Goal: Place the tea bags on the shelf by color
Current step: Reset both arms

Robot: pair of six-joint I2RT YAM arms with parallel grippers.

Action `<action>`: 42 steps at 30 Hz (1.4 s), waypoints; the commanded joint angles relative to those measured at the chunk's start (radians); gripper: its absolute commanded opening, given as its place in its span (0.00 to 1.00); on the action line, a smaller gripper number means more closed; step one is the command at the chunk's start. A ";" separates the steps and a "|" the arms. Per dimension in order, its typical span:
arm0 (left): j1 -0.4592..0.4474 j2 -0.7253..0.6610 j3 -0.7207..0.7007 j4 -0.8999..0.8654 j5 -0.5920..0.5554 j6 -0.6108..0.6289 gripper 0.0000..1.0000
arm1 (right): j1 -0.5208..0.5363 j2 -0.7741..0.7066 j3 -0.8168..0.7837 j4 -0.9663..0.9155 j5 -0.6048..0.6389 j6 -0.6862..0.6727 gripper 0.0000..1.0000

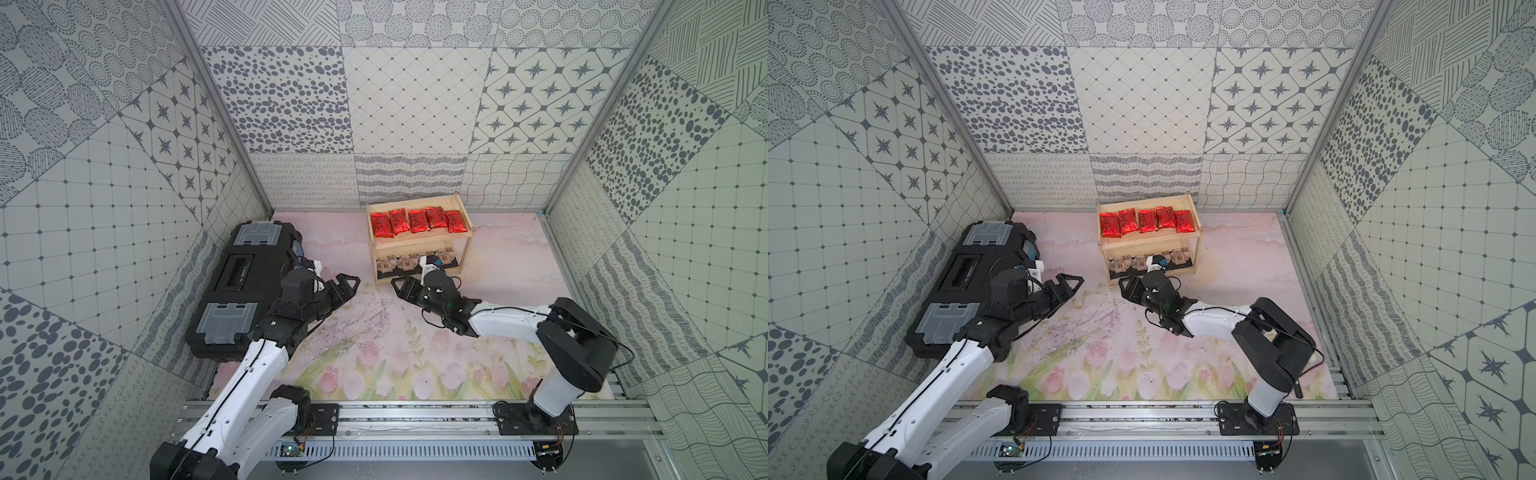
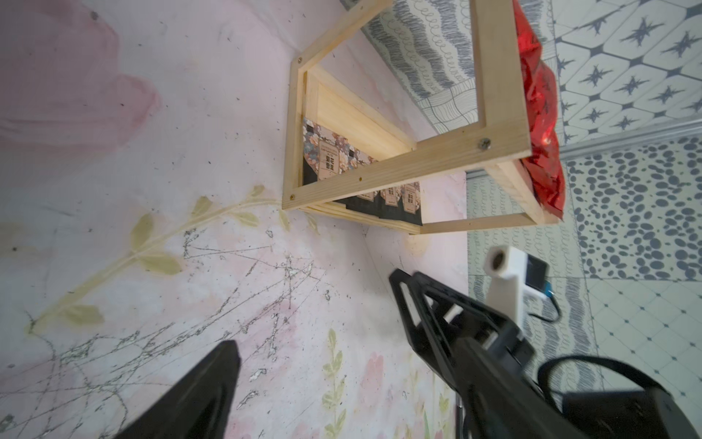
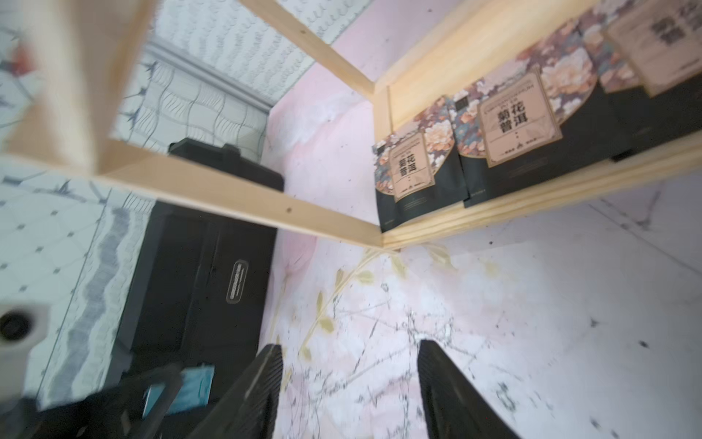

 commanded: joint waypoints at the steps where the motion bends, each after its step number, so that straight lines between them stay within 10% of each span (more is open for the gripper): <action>1: -0.077 0.093 0.099 -0.257 -0.446 0.129 0.99 | -0.007 -0.192 -0.138 0.056 0.155 -0.441 0.70; 9: -0.098 0.289 0.000 0.124 -0.787 0.530 0.99 | -0.355 -0.581 -0.350 -0.021 0.250 -0.826 0.92; 16: 0.041 0.378 -0.243 0.672 -0.456 0.750 0.93 | -0.647 -0.397 -0.413 0.196 0.161 -0.876 0.89; 24: 0.085 0.553 -0.288 1.048 -0.278 0.867 0.94 | -0.753 -0.012 -0.428 0.557 0.060 -0.855 0.89; 29: 0.136 0.655 -0.336 1.232 -0.206 0.842 0.96 | -0.790 -0.007 -0.382 0.473 0.000 -0.829 0.90; 42: 0.194 0.655 -0.271 1.093 -0.149 0.780 1.00 | -0.821 -0.006 -0.351 0.410 -0.121 -0.841 0.98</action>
